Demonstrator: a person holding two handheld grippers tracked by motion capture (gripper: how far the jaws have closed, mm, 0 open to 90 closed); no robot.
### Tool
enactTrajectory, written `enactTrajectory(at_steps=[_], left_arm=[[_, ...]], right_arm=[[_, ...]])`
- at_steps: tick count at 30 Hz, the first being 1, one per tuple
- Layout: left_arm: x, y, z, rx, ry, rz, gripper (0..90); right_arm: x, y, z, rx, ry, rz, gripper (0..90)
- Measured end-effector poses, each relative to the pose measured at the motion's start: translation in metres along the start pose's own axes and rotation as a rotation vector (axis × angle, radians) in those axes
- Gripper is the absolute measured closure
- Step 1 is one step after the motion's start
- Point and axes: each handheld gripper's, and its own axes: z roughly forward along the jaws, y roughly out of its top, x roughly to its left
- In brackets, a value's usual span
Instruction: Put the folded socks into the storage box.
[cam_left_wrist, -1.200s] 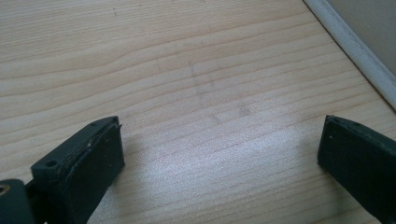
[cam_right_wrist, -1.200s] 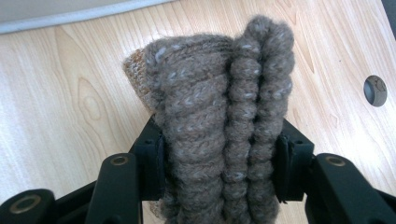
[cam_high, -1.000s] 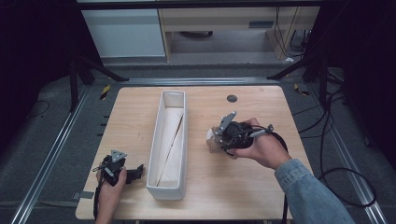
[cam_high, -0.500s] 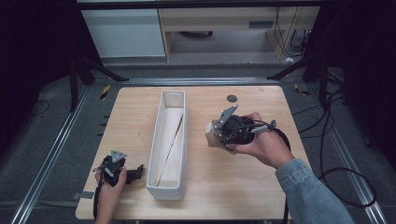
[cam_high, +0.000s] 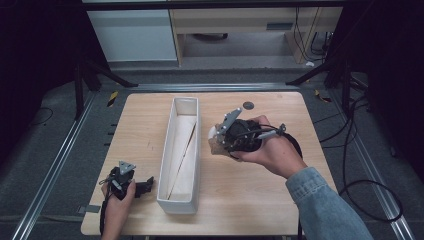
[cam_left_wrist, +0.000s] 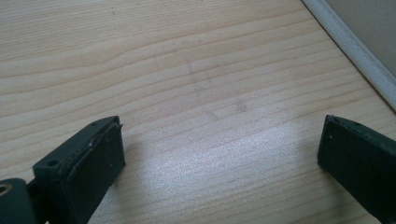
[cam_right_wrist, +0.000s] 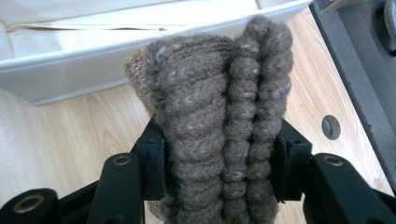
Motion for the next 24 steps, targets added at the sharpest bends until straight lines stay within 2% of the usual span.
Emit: enactTrajectory(at_steps=[5,7,15,22,24], left_arm=[[0.000,0.000,0.000,0.002,-0.001,0.002,0.0],[0.000,0.000,0.000,0.002,-0.001,0.002,0.0],[0.000,0.000,0.000,0.002,-0.001,0.002,0.0],[0.000,0.000,0.000,0.000,-0.001,-0.002,0.0],[0.000,0.000,0.000,0.000,-0.002,-0.002,0.0]], right_arm=[[0.006,0.020,-0.003,-0.001,0.009,-0.028,49.1],[0.007,0.022,-0.003,-0.001,0.014,-0.028,49.1],[0.009,0.052,0.004,-0.024,0.041,-0.048,49.1],[0.016,0.083,0.009,-0.034,0.071,-0.101,49.1],[0.017,0.085,0.010,-0.032,0.073,-0.106,49.1]])
